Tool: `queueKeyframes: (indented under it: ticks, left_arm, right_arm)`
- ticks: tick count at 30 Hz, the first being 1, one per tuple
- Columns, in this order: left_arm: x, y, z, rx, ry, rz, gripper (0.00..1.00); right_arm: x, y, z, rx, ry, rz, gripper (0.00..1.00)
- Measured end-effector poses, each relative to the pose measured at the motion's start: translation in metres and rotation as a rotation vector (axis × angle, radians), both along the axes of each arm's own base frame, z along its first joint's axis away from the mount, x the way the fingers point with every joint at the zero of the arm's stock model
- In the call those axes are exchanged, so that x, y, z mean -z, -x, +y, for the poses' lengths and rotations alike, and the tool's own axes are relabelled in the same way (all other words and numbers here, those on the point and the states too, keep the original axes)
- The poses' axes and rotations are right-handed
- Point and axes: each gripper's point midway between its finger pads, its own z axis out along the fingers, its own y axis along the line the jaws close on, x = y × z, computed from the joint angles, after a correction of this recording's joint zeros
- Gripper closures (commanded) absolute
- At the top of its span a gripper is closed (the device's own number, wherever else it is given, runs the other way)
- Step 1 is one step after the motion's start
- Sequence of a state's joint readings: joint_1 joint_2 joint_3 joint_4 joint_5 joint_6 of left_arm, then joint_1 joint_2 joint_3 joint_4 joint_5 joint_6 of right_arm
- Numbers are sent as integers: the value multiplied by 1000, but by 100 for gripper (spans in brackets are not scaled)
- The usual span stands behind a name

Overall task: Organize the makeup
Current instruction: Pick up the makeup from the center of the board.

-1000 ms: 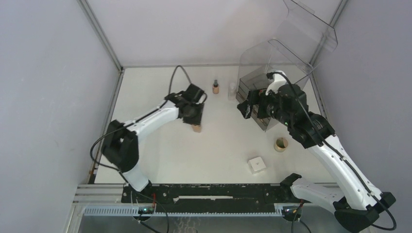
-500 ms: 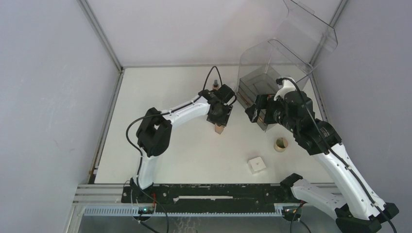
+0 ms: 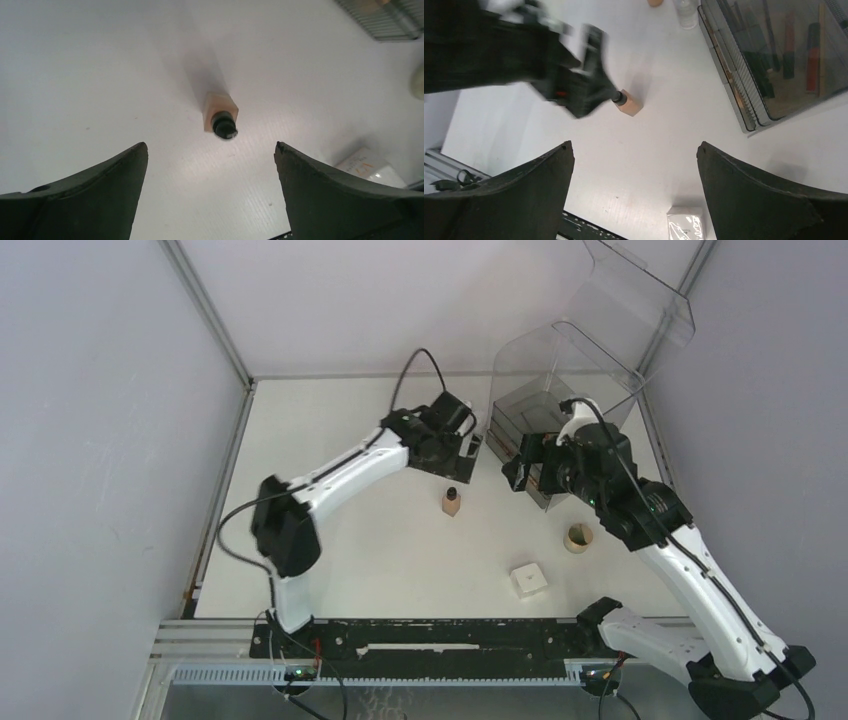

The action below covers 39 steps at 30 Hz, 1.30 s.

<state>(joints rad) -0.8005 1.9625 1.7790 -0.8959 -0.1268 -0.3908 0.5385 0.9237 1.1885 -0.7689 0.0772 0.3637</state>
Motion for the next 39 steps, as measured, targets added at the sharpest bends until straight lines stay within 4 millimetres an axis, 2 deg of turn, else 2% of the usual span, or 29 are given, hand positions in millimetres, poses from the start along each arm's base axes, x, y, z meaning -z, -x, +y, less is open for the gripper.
queueKeyframes:
  ticks: [2, 4, 6, 7, 9, 10, 12, 13, 16, 18, 26, 30, 33, 37, 39]
  left_arm:
    - [-41, 0, 11, -10, 50, -86, 0]
    - [-80, 7, 35, -35, 101, -164, 0]
    - [-113, 13, 73, -97, 163, -239, 0]
    - [-125, 15, 99, -149, 192, -273, 0]
    - [-131, 15, 156, -288, 224, -318, 0]
    - [-124, 15, 183, -365, 223, -323, 0]
    - [-105, 22, 218, -470, 211, -308, 0]
    - [-90, 28, 226, -494, 201, -281, 0]
    - [-56, 43, 227, -489, 181, -185, 0]
    - [-46, 49, 225, -478, 180, -155, 0]
    - [-51, 59, 220, -462, 257, -188, 0]
    - [-55, 57, 217, -461, 283, -202, 0]
    - [-57, 58, 216, -457, 290, -205, 0]
    - [-59, 58, 214, -450, 300, -207, 0]
    - [-59, 58, 214, -448, 302, -208, 0]
  right_arm:
    - [8, -2, 5, -16, 25, 28, 1]
    - [19, -6, 16, -59, 54, 62, 1]
    - [34, -7, 32, -127, 89, 109, 1]
    - [42, -7, 41, -168, 114, 133, 1]
    - [60, -8, 59, -253, 170, 173, 1]
    - [70, -8, 68, -291, 203, 192, 1]
    - [94, -10, 83, -358, 271, 233, 2]
    - [103, -11, 87, -381, 296, 248, 2]
    - [138, -17, 97, -441, 377, 299, 4]
    - [153, -21, 99, -461, 416, 326, 4]
    - [208, -52, 117, -497, 492, 360, 13]
    - [228, -62, 120, -505, 517, 360, 26]
    - [237, -67, 122, -510, 527, 356, 41]
    - [243, -72, 124, -509, 535, 356, 48]
    - [243, -73, 125, -507, 533, 351, 57]
